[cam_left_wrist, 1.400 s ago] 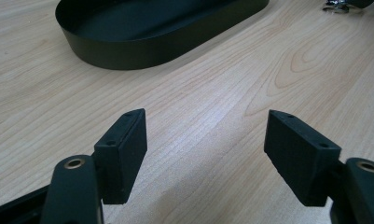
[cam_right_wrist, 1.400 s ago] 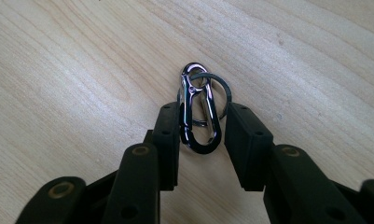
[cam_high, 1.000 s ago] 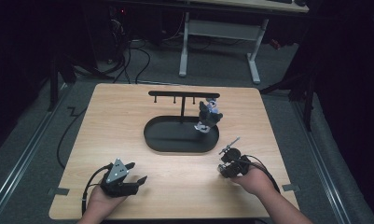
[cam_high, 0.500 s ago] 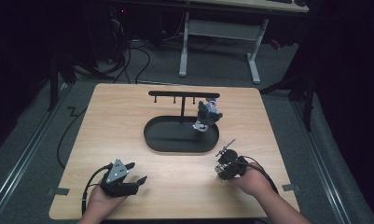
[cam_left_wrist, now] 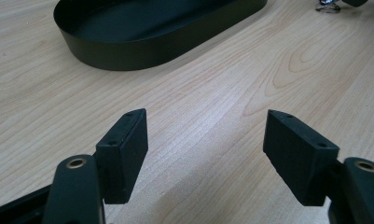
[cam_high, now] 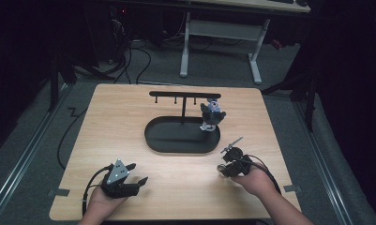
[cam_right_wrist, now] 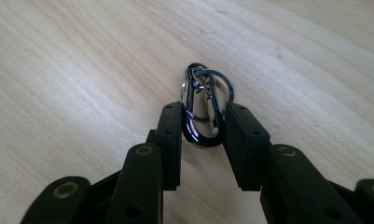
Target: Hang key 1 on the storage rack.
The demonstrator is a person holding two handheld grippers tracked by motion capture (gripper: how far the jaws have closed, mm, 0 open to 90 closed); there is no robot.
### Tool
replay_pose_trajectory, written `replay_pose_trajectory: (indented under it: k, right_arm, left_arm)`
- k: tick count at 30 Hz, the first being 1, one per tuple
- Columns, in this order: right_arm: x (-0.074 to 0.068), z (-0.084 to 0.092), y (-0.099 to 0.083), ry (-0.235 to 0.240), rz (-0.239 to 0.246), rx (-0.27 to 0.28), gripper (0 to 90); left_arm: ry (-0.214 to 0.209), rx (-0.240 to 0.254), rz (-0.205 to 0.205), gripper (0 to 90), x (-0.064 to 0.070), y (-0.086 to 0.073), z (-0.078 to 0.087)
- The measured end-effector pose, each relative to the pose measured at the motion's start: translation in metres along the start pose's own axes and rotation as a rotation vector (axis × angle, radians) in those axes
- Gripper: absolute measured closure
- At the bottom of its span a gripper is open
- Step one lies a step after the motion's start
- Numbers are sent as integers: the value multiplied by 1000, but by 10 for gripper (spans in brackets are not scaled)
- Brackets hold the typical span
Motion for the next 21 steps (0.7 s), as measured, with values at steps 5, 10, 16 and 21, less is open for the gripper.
replay_pose_trajectory:
  k: [5,10,16,21]
  right_arm:
    - [5,1,0,-15,-15,5,685]
    - [4,-2,0,-35,20,3,698]
    - [-3,4,-1,-79,117,3,666]
    - [-4,-3,-1,-107,142,-28,675]
  left_arm:
    - [-1,0,-2,315,0,0,0]
    - [1,0,-1,315,0,0,0]
    - [-2,-2,-1,317,0,0,-1]
    - [-1,-1,-5,316,1,0,0]
Point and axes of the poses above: each handheld gripper's, and its own axes: z roughly backward along the jaws, y roughly out of its top, x roughly to its right, the point moved 7 cm from there along -z, roughly forward along the jaws, and after that the axes turned 4 degrees about -y, right-handed, at the moved point
